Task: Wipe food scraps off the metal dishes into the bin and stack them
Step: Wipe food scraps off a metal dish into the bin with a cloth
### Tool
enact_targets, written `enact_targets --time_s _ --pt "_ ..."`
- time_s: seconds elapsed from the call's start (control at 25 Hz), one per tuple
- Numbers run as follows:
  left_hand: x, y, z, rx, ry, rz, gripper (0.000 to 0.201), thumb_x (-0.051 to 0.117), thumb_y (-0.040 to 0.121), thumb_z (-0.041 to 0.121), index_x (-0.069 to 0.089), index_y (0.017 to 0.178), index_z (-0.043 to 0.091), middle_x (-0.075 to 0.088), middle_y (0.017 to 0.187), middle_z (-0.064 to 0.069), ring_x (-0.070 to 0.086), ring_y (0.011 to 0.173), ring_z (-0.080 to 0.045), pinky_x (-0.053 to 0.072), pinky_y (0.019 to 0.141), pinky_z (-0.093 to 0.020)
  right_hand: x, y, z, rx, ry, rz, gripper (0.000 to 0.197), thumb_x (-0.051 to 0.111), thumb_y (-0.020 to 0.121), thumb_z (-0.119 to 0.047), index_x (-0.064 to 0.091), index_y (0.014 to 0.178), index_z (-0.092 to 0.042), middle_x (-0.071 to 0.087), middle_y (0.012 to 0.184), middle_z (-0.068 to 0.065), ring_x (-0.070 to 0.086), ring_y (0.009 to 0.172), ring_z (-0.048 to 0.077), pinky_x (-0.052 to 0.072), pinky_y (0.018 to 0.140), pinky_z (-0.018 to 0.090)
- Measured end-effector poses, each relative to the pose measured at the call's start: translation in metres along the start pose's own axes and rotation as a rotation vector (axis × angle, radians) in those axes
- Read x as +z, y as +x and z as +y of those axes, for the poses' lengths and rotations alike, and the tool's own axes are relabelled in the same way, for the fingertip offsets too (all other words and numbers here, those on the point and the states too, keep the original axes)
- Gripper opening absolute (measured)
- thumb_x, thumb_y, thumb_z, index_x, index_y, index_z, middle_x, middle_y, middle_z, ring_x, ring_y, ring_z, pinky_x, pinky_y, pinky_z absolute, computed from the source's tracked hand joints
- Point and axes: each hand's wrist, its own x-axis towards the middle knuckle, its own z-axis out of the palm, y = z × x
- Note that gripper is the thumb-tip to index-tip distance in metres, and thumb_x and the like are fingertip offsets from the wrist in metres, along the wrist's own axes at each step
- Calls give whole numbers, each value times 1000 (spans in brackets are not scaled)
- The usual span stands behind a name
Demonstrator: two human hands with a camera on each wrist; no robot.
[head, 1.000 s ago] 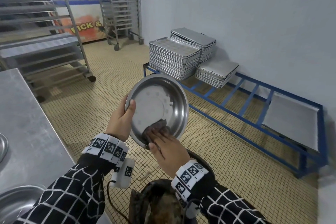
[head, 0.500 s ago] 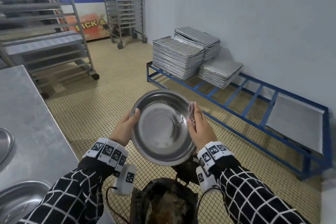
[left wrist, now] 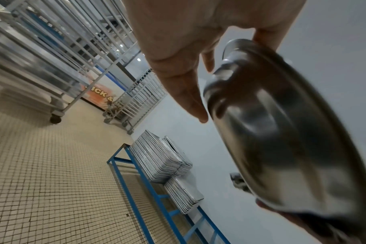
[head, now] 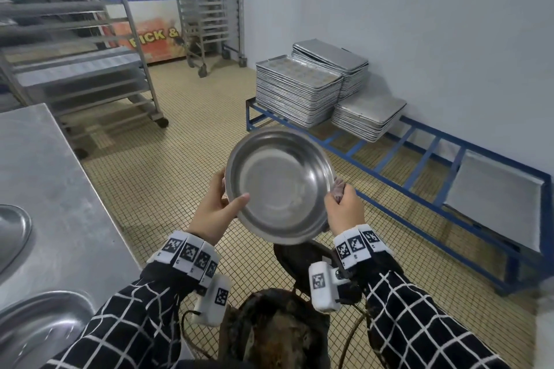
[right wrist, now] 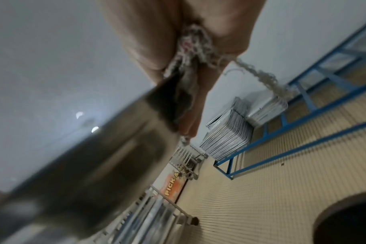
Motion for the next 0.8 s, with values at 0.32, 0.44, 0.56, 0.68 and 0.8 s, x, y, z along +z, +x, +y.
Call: enact_targets --time_s 0.32,0.44,0.56,0.68,0.8 --pt "21 -5 9 6 -57 203 48 61 88 15 43 132 17 57 113 4 55 107 -13 46 94 -31 16 -17 -14 -24 190 6 18 48 99 -24 51 115 -18 58 93 -11 57 82 5 45 71 21" --pt "11 1 6 -3 -41 267 51 50 93 6 36 140 19 56 113 6 54 104 -9 45 89 -25 15 -20 -8 -41 92 -7 24 46 99 -25 51 122 -17 54 90 -16 53 79 -4 38 61 8" --pt "0 6 2 -3 -44 277 47 45 97 12 34 140 27 58 114 6 57 106 -12 47 89 -30 18 -26 -9 -221 -43 -37 31 49 98 -23 51 128 -16 56 109 -9 57 96 3 41 61 3" --pt "0 9 3 30 -27 249 28 41 101 23 43 125 37 60 109 13 59 100 -3 48 86 -26 37 -37 -19 -423 -180 -254 37 50 96 -26 47 132 -17 50 129 -4 54 110 6 49 85 14" --pt "5 10 8 67 -5 238 24 38 101 34 47 122 40 60 112 14 58 107 -5 46 92 -29 59 -59 -23 -583 -315 -498 40 41 99 -40 47 131 -16 52 131 -1 52 117 12 44 100 28"
